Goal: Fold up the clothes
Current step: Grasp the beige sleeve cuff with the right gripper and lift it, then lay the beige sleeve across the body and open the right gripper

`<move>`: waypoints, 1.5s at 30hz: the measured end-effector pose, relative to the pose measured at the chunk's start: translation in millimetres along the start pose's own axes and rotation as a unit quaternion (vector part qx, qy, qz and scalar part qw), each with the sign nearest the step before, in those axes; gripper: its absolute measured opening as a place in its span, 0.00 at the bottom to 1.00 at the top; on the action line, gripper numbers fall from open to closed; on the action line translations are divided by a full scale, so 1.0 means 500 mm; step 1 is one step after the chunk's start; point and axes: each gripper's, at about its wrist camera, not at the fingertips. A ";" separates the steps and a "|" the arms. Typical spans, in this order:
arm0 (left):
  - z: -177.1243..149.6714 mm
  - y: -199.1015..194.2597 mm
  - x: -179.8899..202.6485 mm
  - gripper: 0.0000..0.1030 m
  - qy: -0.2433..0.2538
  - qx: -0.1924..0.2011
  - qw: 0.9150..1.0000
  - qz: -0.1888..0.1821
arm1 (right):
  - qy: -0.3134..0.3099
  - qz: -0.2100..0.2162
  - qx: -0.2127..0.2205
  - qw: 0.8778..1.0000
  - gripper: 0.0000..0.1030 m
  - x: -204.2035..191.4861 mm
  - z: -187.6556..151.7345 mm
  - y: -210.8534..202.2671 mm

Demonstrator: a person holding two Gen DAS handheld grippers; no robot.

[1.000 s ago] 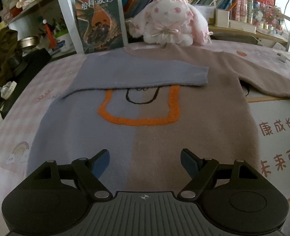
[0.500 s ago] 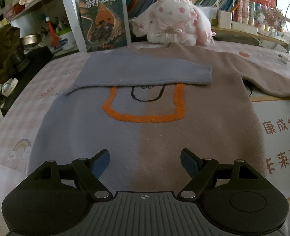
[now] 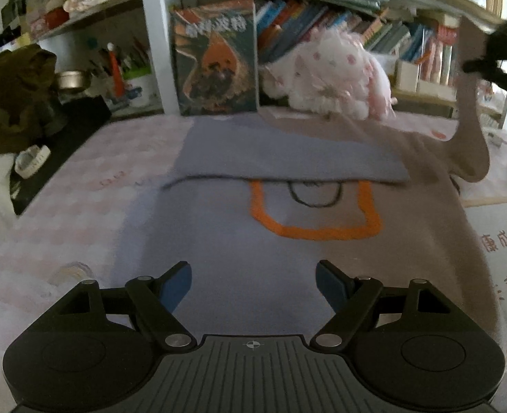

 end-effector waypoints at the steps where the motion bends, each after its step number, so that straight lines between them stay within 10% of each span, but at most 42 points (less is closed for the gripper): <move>1: -0.006 -0.005 -0.015 0.79 0.002 0.007 1.000 -0.001 | -0.007 0.006 -0.002 1.000 0.06 -0.026 -0.012 0.009; 11: -0.076 -0.024 -0.147 0.79 0.022 0.034 0.999 -0.015 | -0.090 0.023 -0.022 0.995 0.05 -0.227 -0.173 0.101; 25: -0.128 -0.036 -0.254 0.79 0.002 0.023 1.000 -0.003 | -0.184 -0.030 -0.090 0.978 0.06 -0.313 -0.361 0.247; 30: -0.131 -0.038 -0.259 0.79 0.007 0.024 1.000 -0.008 | -0.206 -0.035 -0.155 0.966 0.35 -0.310 -0.401 0.284; 36: -0.125 -0.027 -0.265 0.79 0.007 0.033 0.999 -0.034 | -0.255 -0.019 -0.182 0.949 0.42 -0.290 -0.422 0.214; 45: -0.126 0.000 -0.276 0.79 -0.005 0.016 0.997 -0.071 | -0.290 -0.108 -0.155 0.938 0.43 -0.165 -0.436 0.003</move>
Point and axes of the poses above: each gripper's, at about its wrist camera, not at the fingertips, and y roughly the way its jaws point, x to its right, z to its top, and after that the axes turned 13 degrees about y, right-handed
